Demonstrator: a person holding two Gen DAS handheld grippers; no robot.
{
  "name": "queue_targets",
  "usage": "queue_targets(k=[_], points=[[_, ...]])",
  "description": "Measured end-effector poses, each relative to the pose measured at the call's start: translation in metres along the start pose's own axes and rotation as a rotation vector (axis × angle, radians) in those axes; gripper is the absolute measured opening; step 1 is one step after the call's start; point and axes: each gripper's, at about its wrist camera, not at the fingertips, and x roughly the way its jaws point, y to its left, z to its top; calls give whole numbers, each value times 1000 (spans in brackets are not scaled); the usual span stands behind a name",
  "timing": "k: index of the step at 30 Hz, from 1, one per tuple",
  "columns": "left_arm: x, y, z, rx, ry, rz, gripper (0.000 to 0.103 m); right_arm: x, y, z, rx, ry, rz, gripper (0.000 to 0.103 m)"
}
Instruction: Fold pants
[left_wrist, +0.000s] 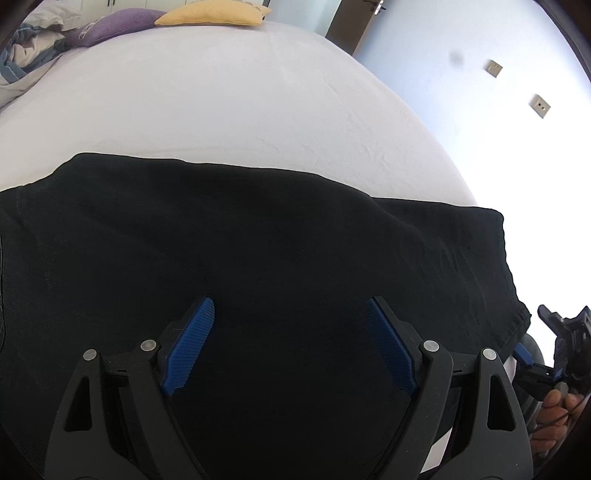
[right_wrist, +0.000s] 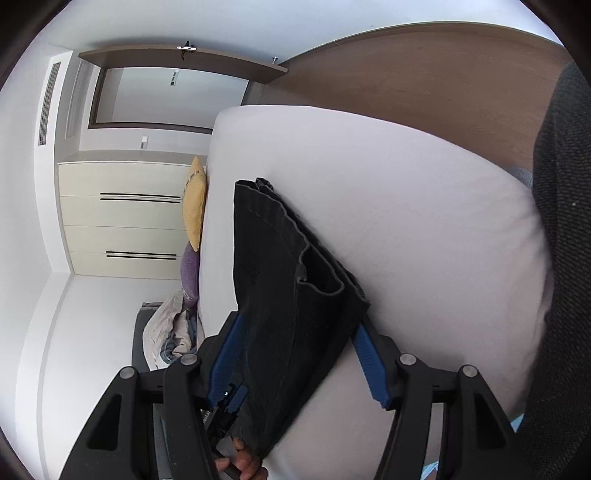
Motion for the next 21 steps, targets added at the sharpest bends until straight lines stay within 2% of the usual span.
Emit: queue_targets(k=[3, 5, 7, 8, 10, 15, 17, 21], points=[[13, -14, 9, -2, 16, 22, 84, 8, 6, 3, -9, -22, 7, 63], [15, -14, 11, -2, 29, 30, 84, 12, 9, 5, -23, -39, 8, 59], [16, -14, 11, 4, 37, 40, 84, 18, 10, 9, -17, -44, 5, 42], [23, -21, 11, 7, 40, 46, 85, 23, 10, 12, -7, -38, 6, 38], [21, -18, 10, 12, 42, 56, 85, 28, 9, 14, -2, -29, 0, 23], [29, -24, 11, 12, 46, 63, 85, 33, 12, 16, -31, -28, -37, 13], [40, -35, 11, 10, 46, 61, 85, 33, 16, 16, -52, -34, -58, 13], [39, -30, 10, -8, 37, 45, 85, 36, 34, 13, -137, -51, -129, 13]])
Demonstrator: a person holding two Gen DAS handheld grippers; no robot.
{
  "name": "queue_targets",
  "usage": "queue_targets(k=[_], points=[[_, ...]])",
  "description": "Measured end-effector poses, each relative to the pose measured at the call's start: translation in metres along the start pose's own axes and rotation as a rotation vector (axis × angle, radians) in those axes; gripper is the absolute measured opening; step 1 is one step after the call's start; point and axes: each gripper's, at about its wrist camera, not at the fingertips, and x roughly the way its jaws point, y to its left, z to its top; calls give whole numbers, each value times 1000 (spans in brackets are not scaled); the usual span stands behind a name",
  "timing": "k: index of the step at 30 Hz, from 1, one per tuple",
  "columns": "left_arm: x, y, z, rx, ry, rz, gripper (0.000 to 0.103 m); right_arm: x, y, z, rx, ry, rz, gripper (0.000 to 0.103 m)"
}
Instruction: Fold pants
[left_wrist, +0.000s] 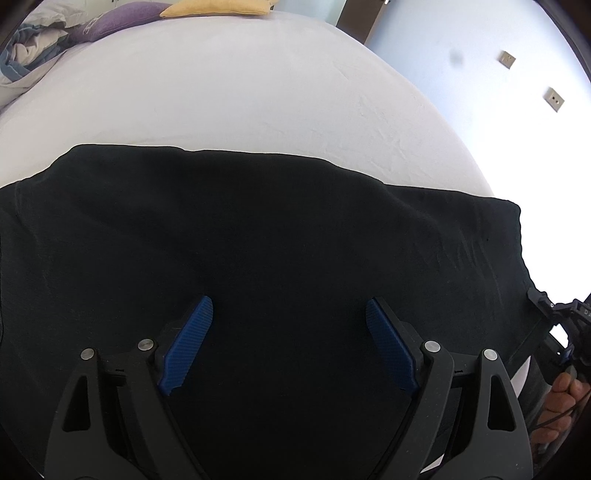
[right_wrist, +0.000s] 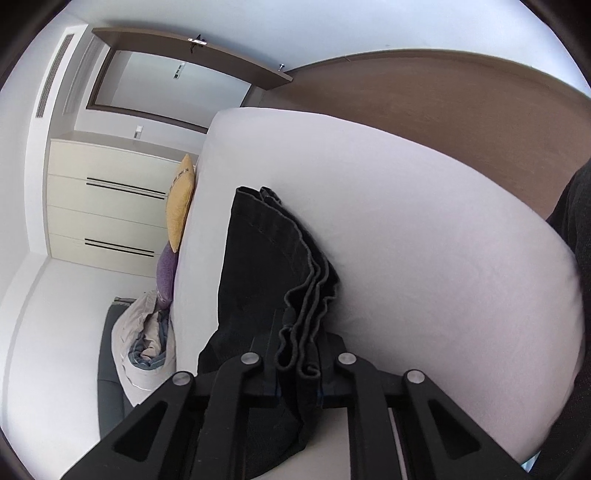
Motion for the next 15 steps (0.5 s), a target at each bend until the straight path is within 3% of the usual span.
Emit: queue_targets(k=[4, 7, 9, 12, 13, 15], points=[[-7, 16, -1, -36, -23, -42, 85, 5, 43, -3, -159, -22, -57, 12], [-15, 31, -1, -98, -35, -101, 85, 17, 104, -20, -396, -19, -71, 12], [-26, 51, 1, -182, -53, -125, 85, 33, 157, -53, -665, 13, -103, 12], [-49, 104, 0, -325, -80, -165, 85, 66, 206, -140, -1192, 58, -213, 11], [-51, 114, 0, -358, -74, -185, 85, 73, 208, -157, -1260, 73, -225, 11], [-55, 128, 1, -382, -64, -205, 85, 91, 203, -176, -1259, 139, -224, 11]])
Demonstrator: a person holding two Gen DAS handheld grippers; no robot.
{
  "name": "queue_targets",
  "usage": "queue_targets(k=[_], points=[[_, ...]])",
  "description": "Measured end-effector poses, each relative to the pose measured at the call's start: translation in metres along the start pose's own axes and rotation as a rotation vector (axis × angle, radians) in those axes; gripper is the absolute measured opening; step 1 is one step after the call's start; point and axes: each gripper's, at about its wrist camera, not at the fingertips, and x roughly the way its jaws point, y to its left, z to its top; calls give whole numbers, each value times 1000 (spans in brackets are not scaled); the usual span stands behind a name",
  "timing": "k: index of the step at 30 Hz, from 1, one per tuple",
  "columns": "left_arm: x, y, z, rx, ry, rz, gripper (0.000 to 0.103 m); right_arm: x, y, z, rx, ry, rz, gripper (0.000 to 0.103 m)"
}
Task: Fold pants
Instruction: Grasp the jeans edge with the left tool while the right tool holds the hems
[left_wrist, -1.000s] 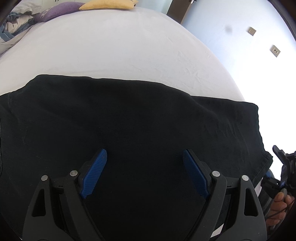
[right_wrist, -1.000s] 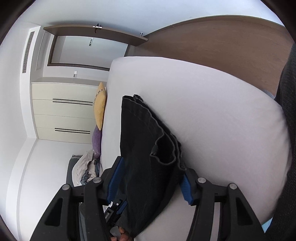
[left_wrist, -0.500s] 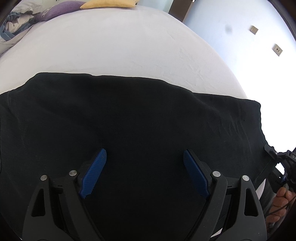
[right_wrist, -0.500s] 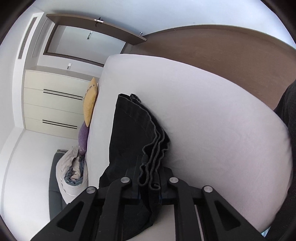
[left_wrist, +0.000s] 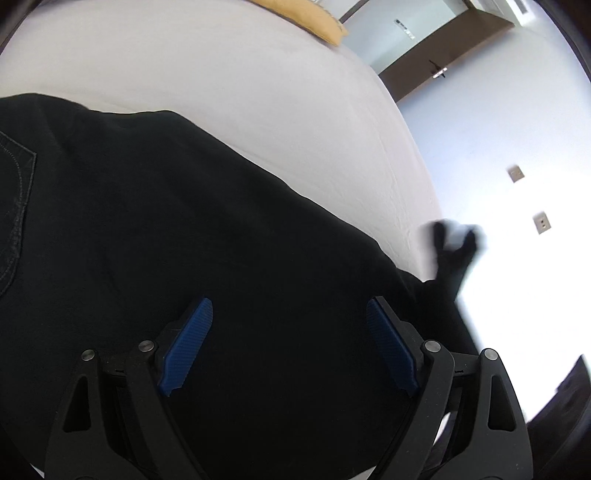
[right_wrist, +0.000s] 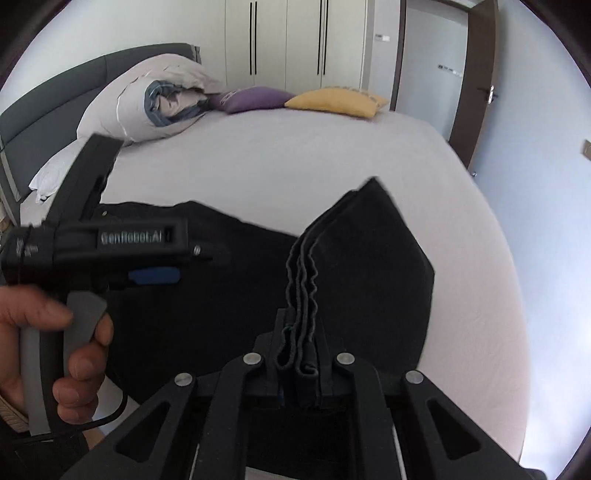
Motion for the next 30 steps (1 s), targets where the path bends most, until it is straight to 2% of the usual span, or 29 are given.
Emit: queue_targets(k=[3, 6, 10, 17, 24, 25, 26, 27, 28, 29, 30], points=[[-6, 9, 6, -18, 16, -22, 85, 17, 3, -7, 2, 32, 38, 11], [0, 12, 12, -41, 62, -45, 89, 18, 1, -9, 9, 24, 34, 11], [14, -1, 18, -34, 143, -72, 89, 17, 7, -11, -49, -7, -15, 11], [27, -28, 45, 42, 207, -67, 92, 15, 22, -18, -138, -41, -65, 11], [45, -44, 59, 138, 273, -40, 90, 13, 21, -17, -158, -59, -75, 11], [49, -47, 61, 150, 281, -44, 85, 8, 28, -28, -164, -61, -77, 11], [52, -49, 63, 162, 293, -52, 69, 8, 29, -28, -170, -62, -78, 11], [61, -64, 68, 171, 306, -54, 60, 7, 30, -30, -173, -62, -78, 11], [62, -67, 68, 187, 320, -52, 41, 5, 32, -32, -178, -62, -79, 11], [62, -70, 68, 205, 330, -47, 28, 5, 35, -32, -183, -61, -79, 11], [62, -71, 69, 218, 333, -45, 27, 4, 37, -32, -189, -60, -77, 11]])
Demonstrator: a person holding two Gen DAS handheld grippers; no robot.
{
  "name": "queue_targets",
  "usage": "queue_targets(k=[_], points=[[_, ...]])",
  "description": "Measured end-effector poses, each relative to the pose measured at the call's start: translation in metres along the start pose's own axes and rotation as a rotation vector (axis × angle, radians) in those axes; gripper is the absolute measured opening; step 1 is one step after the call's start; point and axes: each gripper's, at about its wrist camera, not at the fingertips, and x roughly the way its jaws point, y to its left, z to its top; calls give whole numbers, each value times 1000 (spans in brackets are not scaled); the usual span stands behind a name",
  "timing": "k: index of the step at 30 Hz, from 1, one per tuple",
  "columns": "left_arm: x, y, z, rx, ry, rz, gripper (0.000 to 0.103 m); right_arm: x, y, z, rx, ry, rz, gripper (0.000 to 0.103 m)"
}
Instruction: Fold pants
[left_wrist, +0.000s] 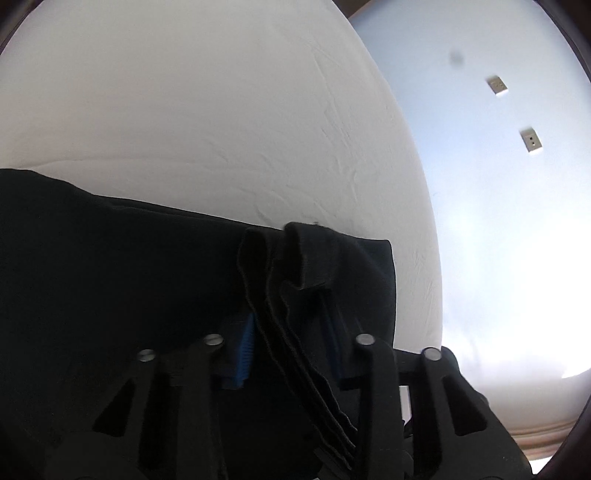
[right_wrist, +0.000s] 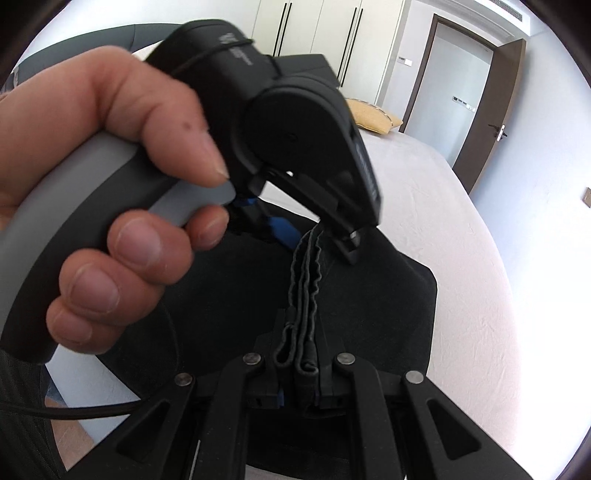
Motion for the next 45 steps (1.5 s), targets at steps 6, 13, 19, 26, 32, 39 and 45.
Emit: queue_targets(k=[6, 13, 19, 26, 32, 39, 45], points=[[-19, 5, 6, 98, 5, 12, 9, -6, 9, 6, -34, -13, 9, 12], [-57, 30, 16, 193, -1, 75, 9, -4, 44, 21, -135, -35, 39, 12], [-95, 90, 7, 158, 15, 96, 9, 5, 87, 29, -233, -31, 99, 12], [-120, 162, 7, 114, 22, 153, 9, 19, 129, 33, -312, -2, 171, 12], [-133, 196, 12, 90, 10, 156, 9, 26, 148, 37, -353, 12, 192, 12], [-117, 200, 5, 81, 7, 154, 9, 38, 158, 32, -387, 46, 206, 12], [-85, 176, -14, 79, -1, 153, 9, 47, 170, 32, -419, 52, 227, 12]])
